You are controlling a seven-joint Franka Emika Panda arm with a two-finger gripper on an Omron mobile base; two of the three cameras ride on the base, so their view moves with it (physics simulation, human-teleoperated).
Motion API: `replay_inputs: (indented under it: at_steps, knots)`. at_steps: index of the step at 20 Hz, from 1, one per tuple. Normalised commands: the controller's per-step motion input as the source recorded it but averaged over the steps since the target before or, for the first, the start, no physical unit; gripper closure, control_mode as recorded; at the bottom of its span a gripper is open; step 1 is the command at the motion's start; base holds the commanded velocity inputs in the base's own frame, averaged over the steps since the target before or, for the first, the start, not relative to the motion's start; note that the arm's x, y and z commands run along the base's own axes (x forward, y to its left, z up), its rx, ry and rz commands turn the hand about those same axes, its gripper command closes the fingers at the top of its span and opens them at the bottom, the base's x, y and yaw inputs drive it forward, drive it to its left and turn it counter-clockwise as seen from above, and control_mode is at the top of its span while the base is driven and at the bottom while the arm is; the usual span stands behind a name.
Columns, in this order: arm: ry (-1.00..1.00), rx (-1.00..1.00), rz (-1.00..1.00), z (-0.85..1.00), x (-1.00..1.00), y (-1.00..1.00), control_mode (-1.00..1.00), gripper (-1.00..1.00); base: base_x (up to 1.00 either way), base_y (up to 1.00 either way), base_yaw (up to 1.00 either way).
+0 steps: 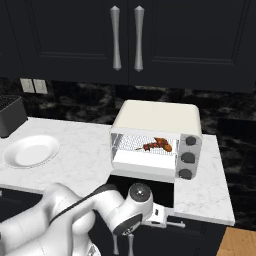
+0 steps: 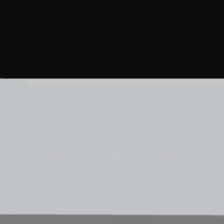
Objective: Pick up the kebab skewer and baguette bread, and place them inside the toaster oven. Close the toaster oven door and start by setting the timer.
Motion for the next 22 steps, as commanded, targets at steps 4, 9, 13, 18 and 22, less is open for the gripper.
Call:
replay_inputs:
  at_steps: [4, 9, 13, 18, 22]
  knots:
    - [-0.17, 0.04, 0.00, 0.51, 0.74, 0.04, -1.00, -1.00, 0.00, 0.00, 0.00]
    - [-0.11, 0.02, 0.00, 0.79, 0.99, 0.14, -1.00, -1.00, 0.00, 0.00, 0.00]
    - [-0.07, 0.00, 0.00, 0.66, 1.00, 0.23, -1.00, -1.00, 0.00, 0.00, 0.00]
    - [0.00, 0.00, 0.00, 0.47, 1.00, 0.24, -1.00, -1.00, 0.00, 0.00, 0.00]
    - [0.00, 0.01, 0.00, 0.37, 1.00, 0.27, -1.00, -1.00, 0.00, 0.00, 0.00]
